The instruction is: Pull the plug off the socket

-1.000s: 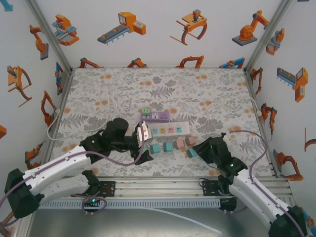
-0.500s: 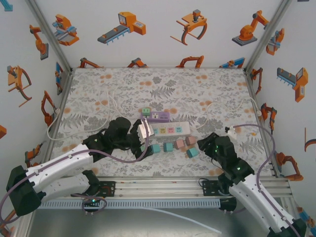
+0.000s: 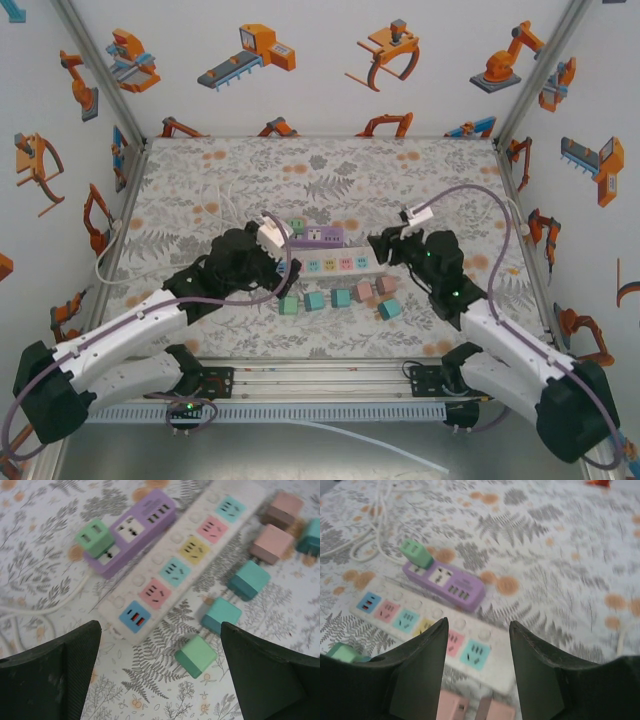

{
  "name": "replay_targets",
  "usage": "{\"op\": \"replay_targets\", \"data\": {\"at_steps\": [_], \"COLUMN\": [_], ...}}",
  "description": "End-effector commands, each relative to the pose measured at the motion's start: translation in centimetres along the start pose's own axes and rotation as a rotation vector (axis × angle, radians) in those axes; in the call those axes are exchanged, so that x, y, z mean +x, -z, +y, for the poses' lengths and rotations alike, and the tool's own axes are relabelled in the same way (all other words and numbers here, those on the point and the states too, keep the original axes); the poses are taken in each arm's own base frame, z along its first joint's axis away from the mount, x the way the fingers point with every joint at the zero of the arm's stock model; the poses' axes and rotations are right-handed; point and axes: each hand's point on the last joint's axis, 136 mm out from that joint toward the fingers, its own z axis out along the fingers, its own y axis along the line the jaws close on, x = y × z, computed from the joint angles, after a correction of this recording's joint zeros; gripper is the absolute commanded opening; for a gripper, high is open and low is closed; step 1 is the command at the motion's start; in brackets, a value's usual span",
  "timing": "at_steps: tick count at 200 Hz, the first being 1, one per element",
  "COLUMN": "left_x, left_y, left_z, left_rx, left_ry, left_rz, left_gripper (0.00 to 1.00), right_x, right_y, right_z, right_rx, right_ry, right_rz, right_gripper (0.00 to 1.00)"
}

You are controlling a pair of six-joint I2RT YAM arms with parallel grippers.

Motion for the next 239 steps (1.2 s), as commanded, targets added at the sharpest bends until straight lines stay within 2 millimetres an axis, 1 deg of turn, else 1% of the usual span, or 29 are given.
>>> {"op": "replay_targets", "data": {"at_steps": [1, 22, 33, 49, 81, 113, 130, 138, 155, 179, 183, 201, 225, 239], "left_x": [-1.7, -1.5, -1.1, -0.3, 1.5, 3.2, 3.7, 3.8, 4.5, 5.1, 5.1, 5.7, 6.3, 6.7], "left_y": [0.3, 0.2, 0.1, -0.2, -1.2, -2.3, -3.2, -3.8, -4.9, -6.8, -7.1, -8.3, -9.5, -10.2], "left_z": [3.6, 6.4, 8.0, 9.6, 12.2, 14.2, 14.7, 14.8, 15.2, 15.2, 15.2, 15.0, 14.7, 14.5], "left_rx": [-0.127, -0.199, -0.227, -0.253, -0.294, -0.343, -0.345, -0.337, -0.339, -0.310, -0.305, -0.283, -0.255, -0.237], "left_ry": [0.216, 0.391, 0.496, 0.622, 0.812, 0.931, 0.958, 0.959, 0.973, 0.986, 0.987, 0.994, 1.003, 1.008], "left_rz": [-0.054, -0.064, -0.060, -0.045, -0.005, 0.042, 0.080, 0.097, 0.143, 0.177, 0.180, 0.202, 0.223, 0.237], "left_gripper": [0.95, 0.93, 0.91, 0.89, 0.86, 0.83, 0.83, 0.83, 0.80, 0.77, 0.77, 0.74, 0.70, 0.69], "right_x": [-5.2, -4.7, -4.3, -3.3, -1.3, 1.0, 2.4, 3.3, 4.8, 6.7, 7.3, 8.2, 8.8, 9.1], "right_y": [-2.1, -4.6, -5.8, -7.3, -10.0, -12.4, -13.6, -14.1, -15.1, -16.4, -16.6, -17.7, -18.6, -18.9], "right_z": [2.9, 4.9, 5.7, 6.7, 8.2, 9.1, 9.6, 9.9, 10.8, 11.6, 11.7, 12.1, 12.4, 12.7], "right_rx": [-0.160, -0.273, -0.315, -0.368, -0.470, -0.537, -0.567, -0.582, -0.611, -0.649, -0.657, -0.667, -0.670, -0.688], "right_ry": [0.178, 0.257, 0.301, 0.343, 0.389, 0.412, 0.433, 0.445, 0.504, 0.547, 0.549, 0.555, 0.565, 0.564], "right_rz": [-0.158, -0.123, -0.109, -0.082, -0.012, 0.071, 0.118, 0.153, 0.212, 0.282, 0.297, 0.320, 0.325, 0.326], "right_gripper": [0.51, 0.51, 0.53, 0.54, 0.55, 0.56, 0.57, 0.57, 0.57, 0.57, 0.57, 0.57, 0.56, 0.52]}}
